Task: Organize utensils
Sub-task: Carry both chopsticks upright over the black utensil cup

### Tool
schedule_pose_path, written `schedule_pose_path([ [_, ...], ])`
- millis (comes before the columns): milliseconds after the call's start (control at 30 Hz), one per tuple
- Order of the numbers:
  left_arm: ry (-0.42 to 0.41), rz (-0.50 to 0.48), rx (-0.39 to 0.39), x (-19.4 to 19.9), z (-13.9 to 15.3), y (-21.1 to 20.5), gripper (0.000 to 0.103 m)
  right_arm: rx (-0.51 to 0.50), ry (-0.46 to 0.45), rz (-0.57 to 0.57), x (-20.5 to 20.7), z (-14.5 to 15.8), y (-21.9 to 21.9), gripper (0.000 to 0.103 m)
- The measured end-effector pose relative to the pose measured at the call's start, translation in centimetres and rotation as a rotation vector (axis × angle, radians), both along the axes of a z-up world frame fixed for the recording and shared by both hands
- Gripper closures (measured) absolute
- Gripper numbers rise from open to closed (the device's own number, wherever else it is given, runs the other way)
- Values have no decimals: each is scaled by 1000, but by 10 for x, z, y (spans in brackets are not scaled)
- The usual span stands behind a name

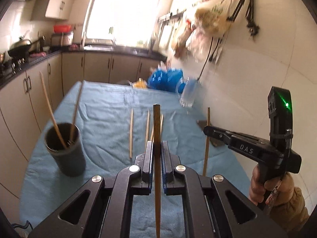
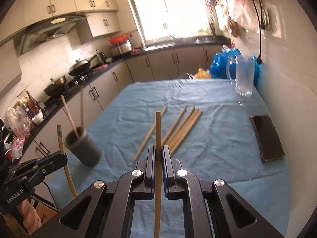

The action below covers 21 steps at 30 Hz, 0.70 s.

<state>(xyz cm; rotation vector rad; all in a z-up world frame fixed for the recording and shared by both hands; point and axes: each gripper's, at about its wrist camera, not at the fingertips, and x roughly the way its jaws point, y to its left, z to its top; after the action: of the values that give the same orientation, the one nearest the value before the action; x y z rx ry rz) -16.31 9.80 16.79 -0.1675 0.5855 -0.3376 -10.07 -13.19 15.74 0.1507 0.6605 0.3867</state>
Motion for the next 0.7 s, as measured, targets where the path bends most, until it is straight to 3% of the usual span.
schedule_pose_path([
  [300,-131,71,-43,-20,42,35,96,33,-118,47,-8,43,28,96],
  [700,-241,342,-82,14,90,128,96,98,-250,161,18,111,110,96],
])
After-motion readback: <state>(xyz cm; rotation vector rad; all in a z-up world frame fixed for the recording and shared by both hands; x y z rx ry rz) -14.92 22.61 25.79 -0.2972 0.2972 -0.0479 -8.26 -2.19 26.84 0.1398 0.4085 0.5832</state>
